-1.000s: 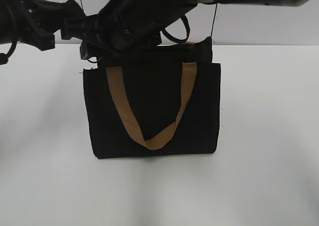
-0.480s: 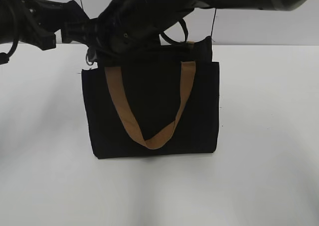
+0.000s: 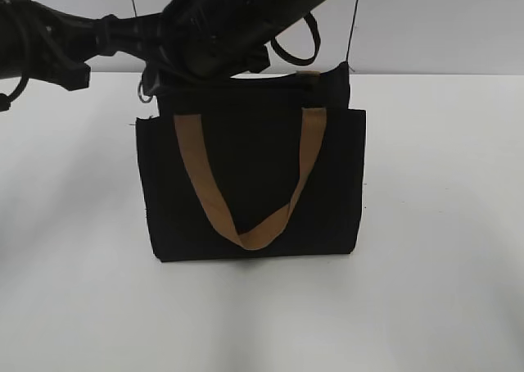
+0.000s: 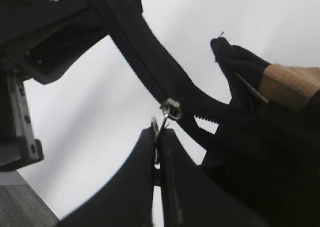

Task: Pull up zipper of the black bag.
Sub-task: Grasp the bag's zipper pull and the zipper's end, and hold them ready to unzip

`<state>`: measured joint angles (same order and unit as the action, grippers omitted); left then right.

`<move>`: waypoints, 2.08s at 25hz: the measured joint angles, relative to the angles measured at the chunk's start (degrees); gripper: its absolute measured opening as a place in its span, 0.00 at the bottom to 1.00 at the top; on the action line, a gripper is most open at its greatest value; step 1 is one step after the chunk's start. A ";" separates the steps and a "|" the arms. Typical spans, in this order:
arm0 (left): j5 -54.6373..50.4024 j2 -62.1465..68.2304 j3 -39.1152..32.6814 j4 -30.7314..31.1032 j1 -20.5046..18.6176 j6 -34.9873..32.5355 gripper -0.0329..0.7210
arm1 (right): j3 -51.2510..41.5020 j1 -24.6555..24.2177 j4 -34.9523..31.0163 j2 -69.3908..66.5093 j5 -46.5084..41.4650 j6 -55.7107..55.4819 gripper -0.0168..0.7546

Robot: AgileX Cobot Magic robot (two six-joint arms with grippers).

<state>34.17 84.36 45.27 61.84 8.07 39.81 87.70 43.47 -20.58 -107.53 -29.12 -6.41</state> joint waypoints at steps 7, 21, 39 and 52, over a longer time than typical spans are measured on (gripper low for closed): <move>-4.43 -0.19 -0.06 6.43 0.17 6.34 0.08 | 0.00 -2.35 -4.83 0.83 -3.34 4.56 0.01; -7.86 -5.61 -9.42 9.68 0.17 13.10 0.08 | 0.00 -9.98 -30.33 0.90 -13.42 29.01 0.00; -11.45 -5.75 -10.10 9.62 0.17 14.39 0.08 | 0.00 -12.76 -16.75 2.41 -14.72 25.53 0.00; -11.68 -5.75 -10.10 9.61 0.11 14.43 0.08 | 0.57 -16.56 1.25 6.96 -24.07 18.19 0.00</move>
<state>22.49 78.61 35.16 71.44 8.18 54.24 88.27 26.91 -19.33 -100.57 -53.19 11.78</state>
